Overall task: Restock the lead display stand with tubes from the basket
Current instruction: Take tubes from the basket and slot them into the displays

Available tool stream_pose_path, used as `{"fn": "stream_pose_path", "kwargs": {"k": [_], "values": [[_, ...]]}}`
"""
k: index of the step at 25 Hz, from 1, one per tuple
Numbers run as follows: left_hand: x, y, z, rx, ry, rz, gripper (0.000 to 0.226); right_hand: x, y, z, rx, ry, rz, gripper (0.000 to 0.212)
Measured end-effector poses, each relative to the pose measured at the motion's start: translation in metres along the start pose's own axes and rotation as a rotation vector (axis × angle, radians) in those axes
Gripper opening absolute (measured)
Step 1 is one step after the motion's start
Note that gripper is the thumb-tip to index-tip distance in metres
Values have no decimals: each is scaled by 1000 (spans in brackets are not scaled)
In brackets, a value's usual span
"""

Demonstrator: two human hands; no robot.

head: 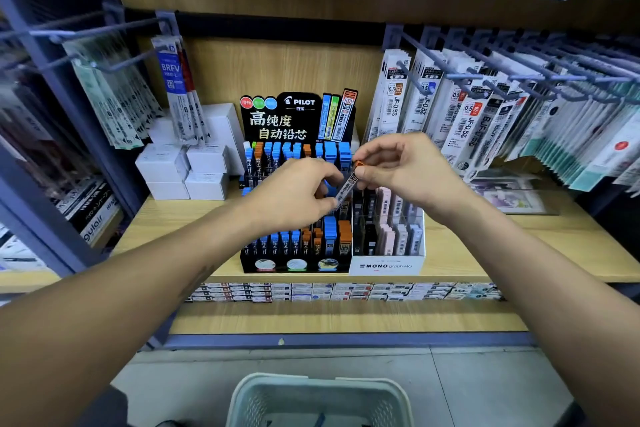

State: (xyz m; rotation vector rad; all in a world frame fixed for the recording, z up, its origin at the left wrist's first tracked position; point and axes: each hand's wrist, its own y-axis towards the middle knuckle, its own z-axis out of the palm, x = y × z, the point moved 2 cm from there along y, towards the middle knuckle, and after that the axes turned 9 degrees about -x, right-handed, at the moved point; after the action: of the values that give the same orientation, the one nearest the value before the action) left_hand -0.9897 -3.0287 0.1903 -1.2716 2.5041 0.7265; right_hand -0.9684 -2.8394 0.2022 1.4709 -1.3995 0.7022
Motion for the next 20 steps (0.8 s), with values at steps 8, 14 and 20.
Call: {"fn": "stream_pose_path", "kwargs": {"k": [8, 14, 20], "values": [[5, 3, 17, 117, 255, 113, 46, -10, 0, 10, -73, -493, -263, 15], [6, 6, 18, 115, 261, 117, 43, -8, -2, 18, -38, -644, -378, 16], [9, 7, 18, 111, 253, 113, 46, -18, -6, 33, 63, -817, -479, 12]]}}
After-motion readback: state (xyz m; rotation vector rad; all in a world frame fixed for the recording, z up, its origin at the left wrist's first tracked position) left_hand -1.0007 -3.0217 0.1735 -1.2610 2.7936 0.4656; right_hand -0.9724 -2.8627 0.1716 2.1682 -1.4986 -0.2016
